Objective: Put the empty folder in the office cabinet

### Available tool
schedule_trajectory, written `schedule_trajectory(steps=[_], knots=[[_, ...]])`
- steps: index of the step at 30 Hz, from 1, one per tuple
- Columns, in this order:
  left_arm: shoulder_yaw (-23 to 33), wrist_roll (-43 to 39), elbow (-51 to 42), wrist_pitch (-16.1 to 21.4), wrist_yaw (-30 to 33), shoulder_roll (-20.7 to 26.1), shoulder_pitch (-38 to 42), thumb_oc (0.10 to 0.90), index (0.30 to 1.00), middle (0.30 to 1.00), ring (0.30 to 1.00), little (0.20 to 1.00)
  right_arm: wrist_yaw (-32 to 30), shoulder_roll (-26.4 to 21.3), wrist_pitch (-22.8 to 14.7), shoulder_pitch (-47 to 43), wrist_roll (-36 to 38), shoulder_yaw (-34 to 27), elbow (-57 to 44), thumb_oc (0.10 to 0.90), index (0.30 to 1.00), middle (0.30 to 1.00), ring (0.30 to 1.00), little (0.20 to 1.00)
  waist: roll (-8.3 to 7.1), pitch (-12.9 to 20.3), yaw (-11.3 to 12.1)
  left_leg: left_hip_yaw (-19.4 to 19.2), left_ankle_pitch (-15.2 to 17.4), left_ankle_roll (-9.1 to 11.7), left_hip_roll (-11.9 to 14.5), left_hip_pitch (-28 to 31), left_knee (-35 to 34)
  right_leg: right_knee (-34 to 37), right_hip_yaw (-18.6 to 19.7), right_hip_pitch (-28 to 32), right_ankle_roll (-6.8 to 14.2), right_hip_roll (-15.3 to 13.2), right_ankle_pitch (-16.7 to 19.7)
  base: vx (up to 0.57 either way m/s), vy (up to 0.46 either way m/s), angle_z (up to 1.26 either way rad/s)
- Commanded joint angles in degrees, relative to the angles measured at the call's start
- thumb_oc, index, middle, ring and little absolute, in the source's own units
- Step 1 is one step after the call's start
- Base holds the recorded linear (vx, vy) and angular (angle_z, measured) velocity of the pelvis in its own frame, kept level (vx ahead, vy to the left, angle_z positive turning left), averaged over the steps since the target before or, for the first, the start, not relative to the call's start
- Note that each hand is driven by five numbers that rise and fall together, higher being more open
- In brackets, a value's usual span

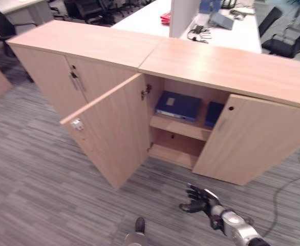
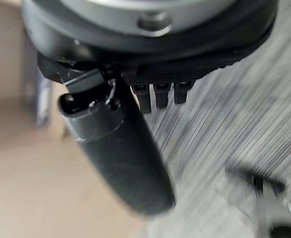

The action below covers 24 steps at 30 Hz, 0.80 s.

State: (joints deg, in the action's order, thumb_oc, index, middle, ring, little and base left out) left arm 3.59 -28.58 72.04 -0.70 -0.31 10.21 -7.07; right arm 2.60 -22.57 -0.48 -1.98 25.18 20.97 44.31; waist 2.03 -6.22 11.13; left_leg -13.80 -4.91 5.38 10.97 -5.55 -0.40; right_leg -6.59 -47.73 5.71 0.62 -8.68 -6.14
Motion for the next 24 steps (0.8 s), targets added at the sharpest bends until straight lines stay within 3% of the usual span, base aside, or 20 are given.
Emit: schedule_trajectory(steps=[1,3,7,10,14,24], knots=[[-0.37,0.25,-3.37,3.61,0.95,1.34,2.7,0.8,0.9,0.9,0.9,0.9,-1.88,0.91,-2.1,-1.61,-2.71,-2.9,-0.63,0.8,0.9,0.9,0.9,0.9,-1.1,0.66,-0.73,4.07,-0.88,3.52,1.35,2.65,-3.75,8.87,8.94,2.15,3.68,1.08,1.57,0.06,0.178,0.26],[1.66,-0.39,-1.62,3.52,0.94,2.27,2.09,0.8,0.9,0.9,0.9,0.9,-3.77,3.53,-2.12,0.5,-1.31,-8.71,7.51,0.8,0.9,0.9,0.9,0.9,-0.7,1.69,-0.55,4.63,0.04,3.04,0.0,3.03,-4.28,9.14,8.26,2.66,4.21,0.22,2.23,0.06,0.179,0.57],[6.62,-2.88,0.46,4.02,2.23,4.88,2.48,0.8,0.9,0.9,0.9,0.9,-5.88,5.8,-1.6,2.09,-0.46,-14.34,16.18,0.8,0.9,0.9,0.9,0.9,-0.69,2.78,0.02,5.73,1.45,1.82,-2.2,2.92,-4.6,9.11,7.42,2.56,5.4,-1.38,3.43,0.05,0.185,0.22],[7.26,-3.93,-0.7,4.31,2.61,5.27,2.23,0.8,0.9,0.9,0.9,0.9,-6.45,6.51,-1.57,2.16,1.75,-17.16,19.41,0.8,0.9,0.9,0.9,0.9,-0.42,3.06,0.35,6.41,1.95,1.17,-3.26,2.59,-4.6,8.91,7.02,2.46,5.9,-2.23,3.9,0.03,0.124,0.13],[8.49,-6.46,-9.84,6.19,4.44,7.74,2.31,0.8,0.9,0.9,0.9,0.9,-7.93,6.92,-1.47,2.57,6.04,-23.75,26.29,0.8,0.9,0.9,0.9,0.9,0.56,3.39,0.79,7.53,2.85,-0.02,-5.59,1.84,-4.6,8.92,6.01,2.62,7.35,-3.98,5.33,0.04,0.159,0.16],[15.44,-15.55,-17.98,8.39,9.59,13.99,8.86,0.8,0.9,0.9,0.9,0.9,-7.85,7.28,0.93,4.95,5.05,-25.78,29.31,0.8,0.9,0.9,0.9,0.9,-0.36,4.1,-0.17,7.93,4.34,-1.02,-7.92,1.74,-4.6,9.39,6.57,2.4,9.33,-5.65,7.37,0.04,0.062,0.07]])
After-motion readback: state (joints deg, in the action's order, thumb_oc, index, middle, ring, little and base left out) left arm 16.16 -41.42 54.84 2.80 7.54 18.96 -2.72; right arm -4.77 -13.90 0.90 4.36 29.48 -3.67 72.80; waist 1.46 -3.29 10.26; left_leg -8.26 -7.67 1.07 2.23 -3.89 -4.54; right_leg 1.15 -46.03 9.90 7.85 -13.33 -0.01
